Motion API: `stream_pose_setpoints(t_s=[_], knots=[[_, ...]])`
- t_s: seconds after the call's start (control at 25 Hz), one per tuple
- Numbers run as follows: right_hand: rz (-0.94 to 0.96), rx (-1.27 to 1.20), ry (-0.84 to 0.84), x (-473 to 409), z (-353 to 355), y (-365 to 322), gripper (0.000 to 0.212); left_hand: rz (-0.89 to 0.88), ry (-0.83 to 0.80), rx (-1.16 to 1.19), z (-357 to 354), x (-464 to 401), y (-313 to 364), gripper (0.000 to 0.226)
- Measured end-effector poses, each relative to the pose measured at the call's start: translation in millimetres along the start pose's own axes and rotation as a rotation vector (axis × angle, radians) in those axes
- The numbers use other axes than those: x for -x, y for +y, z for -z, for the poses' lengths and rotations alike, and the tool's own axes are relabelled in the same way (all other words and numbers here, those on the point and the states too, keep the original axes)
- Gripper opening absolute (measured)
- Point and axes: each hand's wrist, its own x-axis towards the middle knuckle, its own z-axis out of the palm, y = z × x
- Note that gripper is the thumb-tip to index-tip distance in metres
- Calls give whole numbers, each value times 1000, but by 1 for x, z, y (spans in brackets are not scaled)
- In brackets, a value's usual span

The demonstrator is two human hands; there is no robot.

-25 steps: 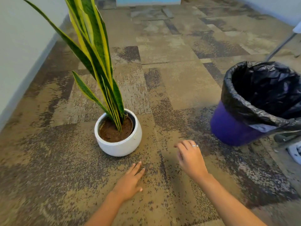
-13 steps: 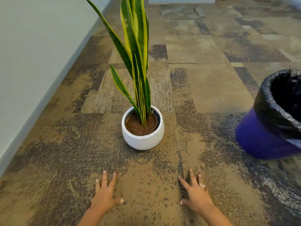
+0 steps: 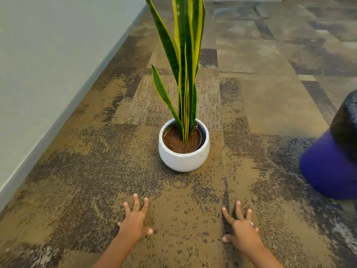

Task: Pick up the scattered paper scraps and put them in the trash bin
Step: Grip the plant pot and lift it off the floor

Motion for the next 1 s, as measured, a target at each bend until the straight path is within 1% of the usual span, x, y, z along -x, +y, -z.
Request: stream_pose_setpoints(t_s=[0.2, 0.32, 0.36, 0.44, 0.52, 0.56, 0.6, 0.72, 0.76, 0.84, 0.92, 1.0], knots=[[4, 44, 20, 7, -8, -1, 86, -4, 2, -9, 5, 8, 1, 108], [13, 128, 56, 18, -17, -2, 84, -69, 15, -50, 13, 28, 1, 95], [19, 147, 94, 23, -17, -5, 86, -102, 50, -76, 16, 39, 3, 87], [68, 175, 222, 43, -11, -16, 85, -157, 213, -77, 27, 71, 4, 64], [174, 152, 451, 68, 1, -32, 73, -196, 385, -4, 46, 108, 7, 42], [212, 130, 552, 83, 11, -41, 64, -213, 432, 24, 58, 128, 10, 36], [223, 98, 611, 103, 25, -51, 54, -220, 463, 40, 75, 151, 13, 31], [265, -30, 686, 165, 71, -79, 17, -234, 525, 43, 129, 216, 19, 24], [288, -81, 715, 187, 87, -86, 13, -259, 552, 49, 147, 238, 21, 22], [318, -145, 764, 235, 126, -97, 12, -293, 609, 74, 189, 288, 25, 19], [347, -155, 787, 286, 162, -107, 9, -298, 659, 75, 225, 336, 29, 19], [375, -138, 785, 337, 199, -117, 11, -286, 694, 79, 262, 381, 34, 21]])
